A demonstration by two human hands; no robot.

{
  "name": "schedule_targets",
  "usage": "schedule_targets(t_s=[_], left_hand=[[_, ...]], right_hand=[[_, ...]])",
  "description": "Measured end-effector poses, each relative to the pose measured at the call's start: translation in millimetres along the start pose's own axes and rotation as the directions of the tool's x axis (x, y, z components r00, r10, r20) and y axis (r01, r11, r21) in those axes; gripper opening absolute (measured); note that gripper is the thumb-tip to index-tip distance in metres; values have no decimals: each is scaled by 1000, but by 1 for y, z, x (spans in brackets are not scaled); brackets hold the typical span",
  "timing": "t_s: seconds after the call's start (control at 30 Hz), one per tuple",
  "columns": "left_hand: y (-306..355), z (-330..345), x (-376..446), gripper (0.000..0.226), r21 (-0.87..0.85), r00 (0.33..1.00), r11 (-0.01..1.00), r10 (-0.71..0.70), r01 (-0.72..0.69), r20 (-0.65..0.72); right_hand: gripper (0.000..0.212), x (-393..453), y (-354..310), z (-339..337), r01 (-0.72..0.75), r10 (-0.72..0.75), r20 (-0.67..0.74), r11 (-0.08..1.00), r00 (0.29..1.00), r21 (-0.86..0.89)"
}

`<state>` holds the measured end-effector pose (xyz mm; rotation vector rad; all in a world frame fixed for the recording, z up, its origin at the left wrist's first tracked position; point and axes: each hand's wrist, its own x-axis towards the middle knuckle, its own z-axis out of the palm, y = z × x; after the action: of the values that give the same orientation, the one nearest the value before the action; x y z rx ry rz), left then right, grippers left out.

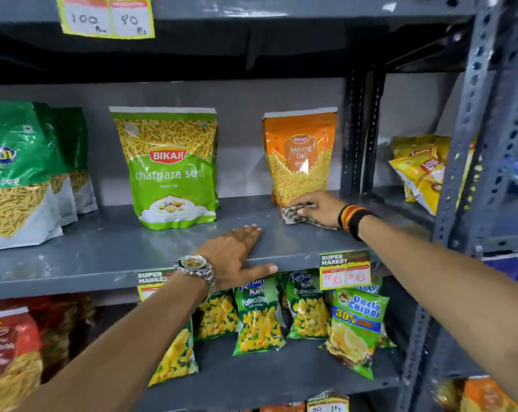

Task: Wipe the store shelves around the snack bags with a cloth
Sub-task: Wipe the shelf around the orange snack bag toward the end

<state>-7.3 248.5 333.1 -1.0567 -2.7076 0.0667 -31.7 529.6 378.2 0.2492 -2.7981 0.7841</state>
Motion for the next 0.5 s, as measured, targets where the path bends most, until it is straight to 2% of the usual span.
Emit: schedule_targets(t_s=[0.13,0.27,0.4,0.47,0.5], left_hand=[[0,0,1,113,-10,1000,1000,-2,3,21],[1,-2,0,108,-3,999,1000,-7,7,39],[0,0,-1,117,-11,999,1000,0,1,39],[-1,1,-1,118,-25,1000,1000,5,-5,19],[-1,1,0,118,-31,1000,999,6,-5,7]], right_hand=[[30,6,9,3,56,-58,76,998,995,25],[31,-24,-4,-6,115,-130,135,987,982,113],[29,-90,-9,-17,216,-258,304,962,917,166],[31,-104,-9,-32,205,-271,362,956,892,211],[32,-102,-9,-39,167,-244,341,957,908,238]])
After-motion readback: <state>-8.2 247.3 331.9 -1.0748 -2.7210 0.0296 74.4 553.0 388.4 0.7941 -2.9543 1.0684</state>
